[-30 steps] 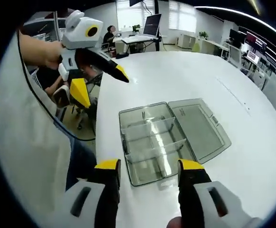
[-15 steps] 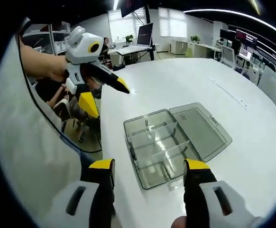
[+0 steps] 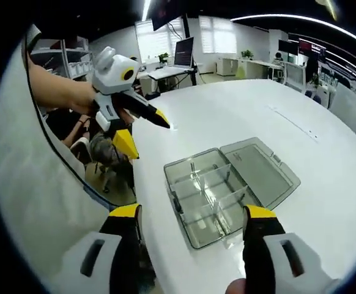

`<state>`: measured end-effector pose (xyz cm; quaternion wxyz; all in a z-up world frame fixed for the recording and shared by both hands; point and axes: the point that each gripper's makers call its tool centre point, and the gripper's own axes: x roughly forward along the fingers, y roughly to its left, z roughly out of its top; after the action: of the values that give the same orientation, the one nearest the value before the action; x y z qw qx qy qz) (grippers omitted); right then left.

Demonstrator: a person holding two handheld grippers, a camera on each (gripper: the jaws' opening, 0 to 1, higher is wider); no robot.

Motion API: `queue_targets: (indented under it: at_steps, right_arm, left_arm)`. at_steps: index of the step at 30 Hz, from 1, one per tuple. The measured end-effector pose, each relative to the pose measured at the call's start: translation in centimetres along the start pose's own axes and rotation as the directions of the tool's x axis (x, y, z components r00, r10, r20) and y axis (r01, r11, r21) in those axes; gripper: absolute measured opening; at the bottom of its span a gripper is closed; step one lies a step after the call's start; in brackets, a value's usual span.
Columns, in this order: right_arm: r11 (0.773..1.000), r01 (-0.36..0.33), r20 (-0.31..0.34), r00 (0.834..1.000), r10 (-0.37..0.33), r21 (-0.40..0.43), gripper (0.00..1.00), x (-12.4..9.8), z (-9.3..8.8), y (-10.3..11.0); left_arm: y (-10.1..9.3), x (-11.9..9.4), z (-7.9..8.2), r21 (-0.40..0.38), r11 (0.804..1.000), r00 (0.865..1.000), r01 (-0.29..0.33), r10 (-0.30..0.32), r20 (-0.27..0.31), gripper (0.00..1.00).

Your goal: Insert the divider into the dual guide fixture by aligning both edges with the guide slots and pushing it downward to the bottom, including one-sided entry, uneven engagement, binding, and posture correction.

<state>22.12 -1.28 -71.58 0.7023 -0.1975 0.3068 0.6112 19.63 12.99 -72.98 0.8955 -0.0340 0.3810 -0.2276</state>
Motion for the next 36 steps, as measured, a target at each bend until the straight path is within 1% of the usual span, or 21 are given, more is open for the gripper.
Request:
queue_targets:
  at_steps: [6,9,19,26,36]
  right_arm:
    - [1.0,0.007,0.022,1.0,-0.007,0.022,0.68,-0.2,0.4,0.1]
    - [1.0,0.007,0.022,1.0,-0.007,0.027,0.7,-0.2,0.4,0.2]
    - [0.999,0.006,0.038,0.999,-0.008,0.039,0.73,-0.2,0.9,0.5]
    - [0.999,0.01,0.052,0.999,-0.012,0.045,0.74,-0.3,1.2,0.6]
    - [0.999,0.007,0.054,0.998,-0.01,0.049,0.74,-0.5,1.3,0.7]
  left_arm:
    - [0.8,-0.2,-0.6,-0.002,1.0,1.0,-0.012,0.012,-0.012,0.75]
    - [1.2,-0.2,-0.8,-0.007,1.0,1.0,-0.019,0.019,-0.015,0.75]
    - [2.4,-0.6,-1.1,-0.007,0.999,0.999,-0.04,0.04,-0.027,0.75]
    - [3.7,-0.8,-1.3,-0.017,0.998,0.998,-0.062,0.061,-0.033,0.75]
    - [6.4,-1.2,-2.3,-0.054,0.991,0.992,-0.119,0.116,-0.052,0.73]
